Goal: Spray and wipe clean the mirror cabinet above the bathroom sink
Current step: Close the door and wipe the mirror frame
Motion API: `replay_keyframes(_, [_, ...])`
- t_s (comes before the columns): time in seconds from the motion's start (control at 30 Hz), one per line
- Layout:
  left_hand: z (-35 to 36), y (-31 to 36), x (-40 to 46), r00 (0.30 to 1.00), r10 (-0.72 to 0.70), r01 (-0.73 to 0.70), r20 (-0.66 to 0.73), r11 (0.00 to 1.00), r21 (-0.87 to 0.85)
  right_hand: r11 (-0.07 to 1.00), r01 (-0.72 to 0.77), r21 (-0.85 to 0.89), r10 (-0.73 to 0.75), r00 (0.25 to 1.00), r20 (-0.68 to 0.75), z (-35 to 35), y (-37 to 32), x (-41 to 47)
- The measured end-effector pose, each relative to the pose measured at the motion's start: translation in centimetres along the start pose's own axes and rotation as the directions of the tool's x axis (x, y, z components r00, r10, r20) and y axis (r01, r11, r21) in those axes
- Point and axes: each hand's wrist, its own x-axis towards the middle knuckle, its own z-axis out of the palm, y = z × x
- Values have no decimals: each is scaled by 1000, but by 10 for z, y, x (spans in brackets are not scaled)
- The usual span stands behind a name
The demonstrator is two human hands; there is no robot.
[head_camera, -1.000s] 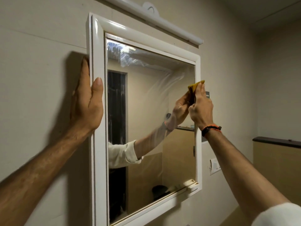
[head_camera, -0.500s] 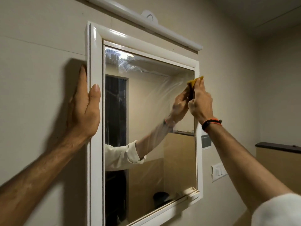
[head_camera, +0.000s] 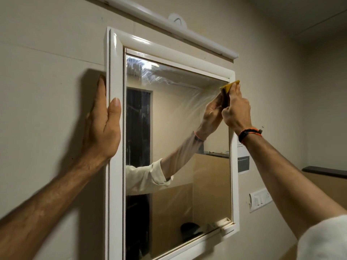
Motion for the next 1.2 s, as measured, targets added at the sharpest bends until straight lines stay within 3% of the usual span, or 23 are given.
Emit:
replay_keyframes(0.23, [-1,0,-1,1000,4,-4,1,1000,18,998,-41,52,43,999,-28,-5,-14,40])
replay_keyframes(0.5, [-2,7,-4,1000,12,-12,3,999,39,997,10,79,-10,1000,-3,-1,2,-3])
replay_keyframes(0.8, [-3,17,-6,1000,14,-14,2,998,55,985,-55,165,65,996,-58,-9,2,-11])
replay_keyframes(0.9, [-4,19,-7,1000,6,-6,2,997,74,977,-87,195,116,984,-139,-13,0,-6])
replay_keyframes(1.0, [-3,21,-9,1000,-1,1,-1,998,66,976,4,219,55,963,-265,-12,-7,-5])
replay_keyframes(1.1, [-3,22,-9,1000,1,-1,-4,998,62,980,79,183,-43,980,-192,-6,-14,-1])
replay_keyframes(1.2, [-3,21,-9,1000,2,-2,1,998,67,978,56,199,-35,994,-108,4,-17,2])
